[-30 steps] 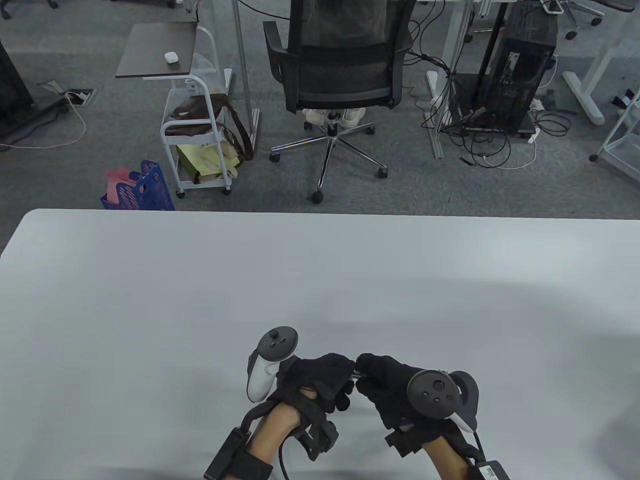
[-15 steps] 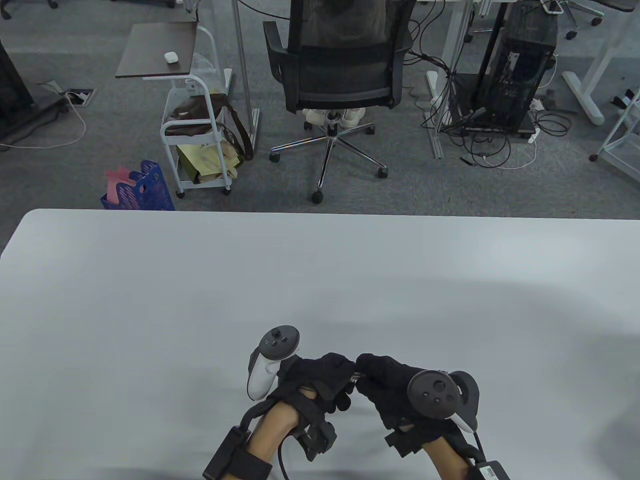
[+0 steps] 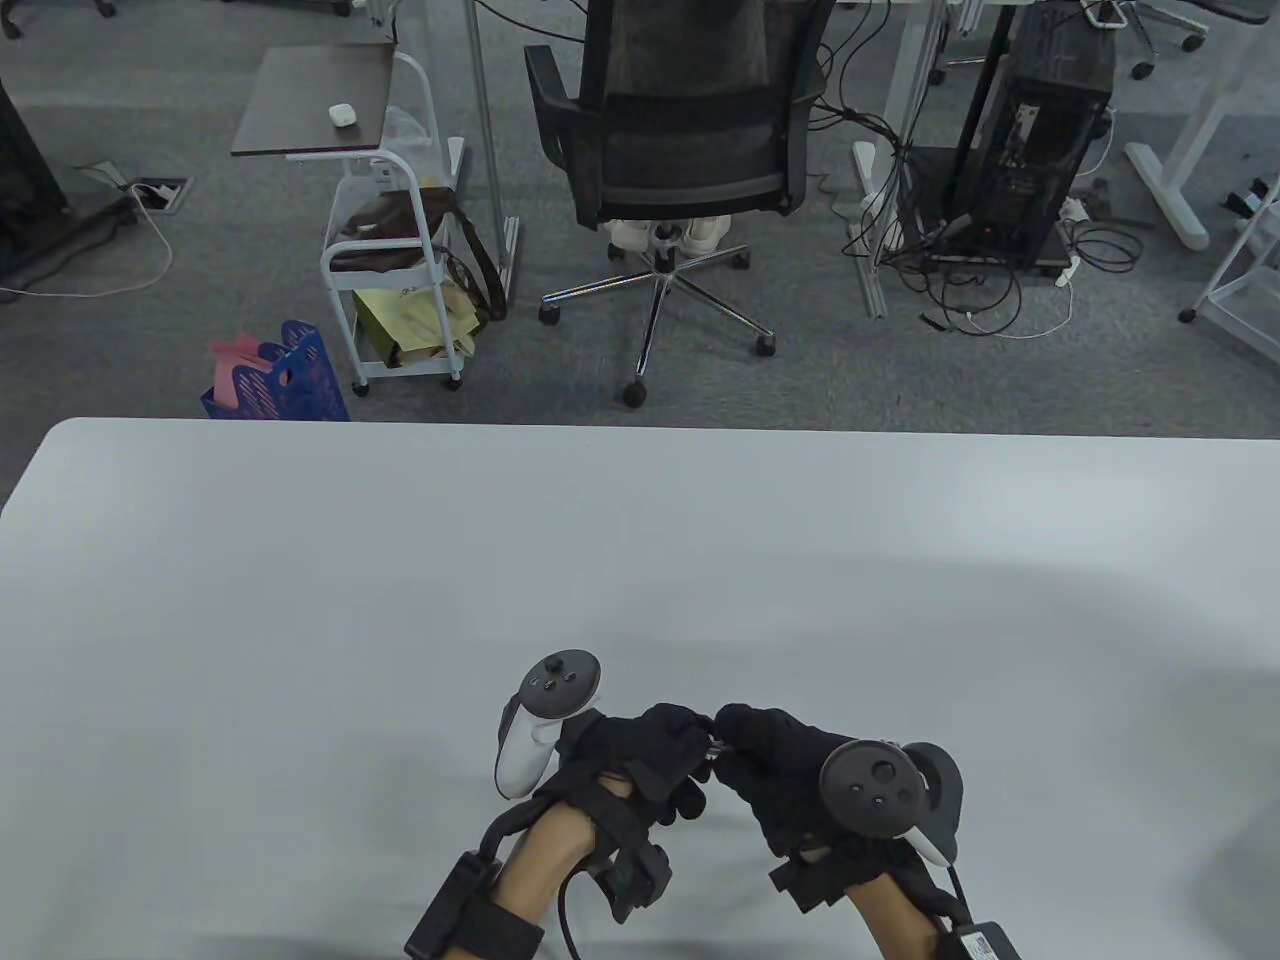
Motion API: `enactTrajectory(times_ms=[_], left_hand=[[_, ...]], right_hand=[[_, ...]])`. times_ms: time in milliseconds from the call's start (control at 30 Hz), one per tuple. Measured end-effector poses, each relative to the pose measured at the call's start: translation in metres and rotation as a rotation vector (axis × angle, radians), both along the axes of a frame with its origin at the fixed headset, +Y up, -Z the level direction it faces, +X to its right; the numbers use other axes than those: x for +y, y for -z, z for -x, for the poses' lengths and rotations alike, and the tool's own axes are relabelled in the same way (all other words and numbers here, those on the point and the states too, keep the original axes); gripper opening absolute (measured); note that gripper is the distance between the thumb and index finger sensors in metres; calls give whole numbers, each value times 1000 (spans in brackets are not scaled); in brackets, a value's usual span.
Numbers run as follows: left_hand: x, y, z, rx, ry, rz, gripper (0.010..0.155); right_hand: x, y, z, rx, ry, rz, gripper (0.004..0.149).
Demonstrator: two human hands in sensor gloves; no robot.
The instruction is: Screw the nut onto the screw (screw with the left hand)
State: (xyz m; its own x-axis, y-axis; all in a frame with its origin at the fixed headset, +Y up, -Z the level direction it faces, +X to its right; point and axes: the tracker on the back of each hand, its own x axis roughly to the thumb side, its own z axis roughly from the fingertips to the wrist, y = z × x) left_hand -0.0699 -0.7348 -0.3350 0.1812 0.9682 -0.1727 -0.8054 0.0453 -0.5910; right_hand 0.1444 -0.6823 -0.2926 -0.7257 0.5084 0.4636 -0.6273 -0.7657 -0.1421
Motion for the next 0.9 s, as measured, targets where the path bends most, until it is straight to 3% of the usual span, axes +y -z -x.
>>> enactTrajectory(times_ms=[67,267,400,700,800,900], left_hand=[[-2,0,1,35,38,-2,63],[2,1,-2,-37,17,-7,56],[-1,0,0,4,26,-2,68],[-1,1,-3,-52,7,13,57],[-1,-1,-2,-7,19,7,67],[-2,-1,-1,22,46,-5,61]], right_hand=[[-1,0,1,2,0,4,47],[-1,0,2,8,-11,1,47],[0,0,0,0,1,-3,47],[-1,0,0,3,1,12,47],[-1,1,0,-3,2,5,47],[-1,0,1,-1,-7,6,47]])
